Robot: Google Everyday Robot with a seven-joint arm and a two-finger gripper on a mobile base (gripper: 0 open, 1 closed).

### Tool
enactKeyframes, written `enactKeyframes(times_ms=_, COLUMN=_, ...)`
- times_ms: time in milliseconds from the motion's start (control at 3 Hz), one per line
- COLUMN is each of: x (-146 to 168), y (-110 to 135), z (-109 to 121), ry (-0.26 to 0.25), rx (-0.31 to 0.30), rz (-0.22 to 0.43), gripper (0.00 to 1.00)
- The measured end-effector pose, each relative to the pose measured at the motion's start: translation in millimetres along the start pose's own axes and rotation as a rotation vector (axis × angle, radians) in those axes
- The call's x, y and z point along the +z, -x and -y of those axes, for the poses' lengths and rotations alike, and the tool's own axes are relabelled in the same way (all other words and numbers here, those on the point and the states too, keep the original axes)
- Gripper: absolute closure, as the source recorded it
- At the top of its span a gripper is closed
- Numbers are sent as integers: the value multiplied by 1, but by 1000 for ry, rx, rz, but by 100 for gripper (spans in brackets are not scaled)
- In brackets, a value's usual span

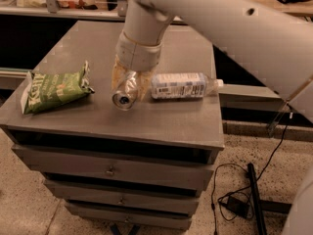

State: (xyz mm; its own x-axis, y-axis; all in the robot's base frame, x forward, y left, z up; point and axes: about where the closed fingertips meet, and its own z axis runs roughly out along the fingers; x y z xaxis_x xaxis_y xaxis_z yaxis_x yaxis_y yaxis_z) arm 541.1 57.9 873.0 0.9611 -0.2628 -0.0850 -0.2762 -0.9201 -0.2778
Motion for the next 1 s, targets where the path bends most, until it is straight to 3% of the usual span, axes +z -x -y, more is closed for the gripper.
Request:
enactKeyframes(times_ms=333, x=-46, y=17, z=20, ry=-170, rx=96, rz=77, gripper=100)
enactKeyframes(times_ms=667, x=-83, y=30, z=34, ry=-342, rx=221, rz=194, gripper=100)
enactKeyframes(times_ms=1000, x=-104, y=50, z=40, ry=-510, rx=453, rz=382, gripper=100)
